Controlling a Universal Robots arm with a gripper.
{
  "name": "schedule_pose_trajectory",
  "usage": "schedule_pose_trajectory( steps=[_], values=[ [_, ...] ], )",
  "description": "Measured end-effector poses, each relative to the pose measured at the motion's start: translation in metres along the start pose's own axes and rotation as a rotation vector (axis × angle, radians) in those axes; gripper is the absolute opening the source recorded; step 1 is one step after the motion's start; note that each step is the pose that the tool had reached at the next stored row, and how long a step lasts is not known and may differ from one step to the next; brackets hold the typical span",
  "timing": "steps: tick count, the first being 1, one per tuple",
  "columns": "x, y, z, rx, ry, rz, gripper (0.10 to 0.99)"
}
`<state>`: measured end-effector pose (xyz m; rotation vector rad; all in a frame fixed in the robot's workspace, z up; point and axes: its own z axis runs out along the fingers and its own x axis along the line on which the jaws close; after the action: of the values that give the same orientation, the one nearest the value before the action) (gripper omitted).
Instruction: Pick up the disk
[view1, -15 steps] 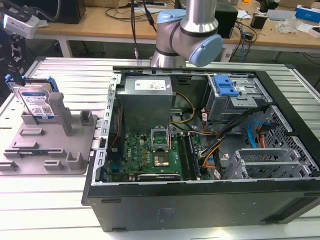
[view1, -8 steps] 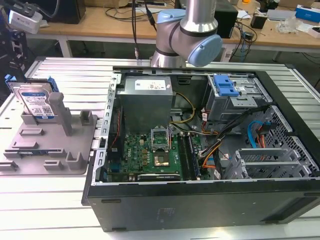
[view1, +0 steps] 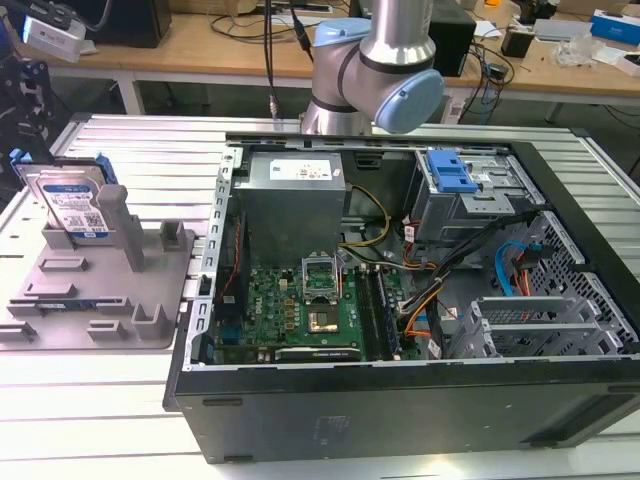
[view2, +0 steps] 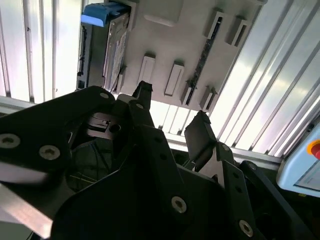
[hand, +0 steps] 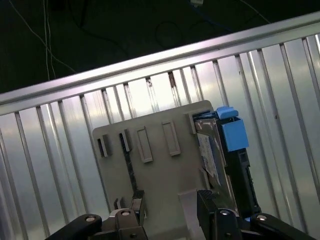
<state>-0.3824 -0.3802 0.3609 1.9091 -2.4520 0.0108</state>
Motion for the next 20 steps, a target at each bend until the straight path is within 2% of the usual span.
schedule_pose_trajectory(
  steps=[4, 9, 11, 15, 18, 20],
  values=[
    [-0.0018, 0.0006, 0.0000, 0.001, 0.0020, 0.000, 0.541],
    [-0.0065, 0.0017, -0.0001, 0.015, 0.0037, -0.043, 0.541],
    [-0.0091, 0.0024, -0.0002, 0.023, 0.0044, -0.076, 0.541],
    [-0.0191, 0.0050, -0.0004, 0.027, 0.0041, -0.105, 0.541],
    [-0.0229, 0.0059, -0.0005, 0.028, 0.0043, -0.143, 0.541],
    [-0.0291, 0.0076, -0.0007, 0.029, 0.0042, -0.153, 0.541]
  ],
)
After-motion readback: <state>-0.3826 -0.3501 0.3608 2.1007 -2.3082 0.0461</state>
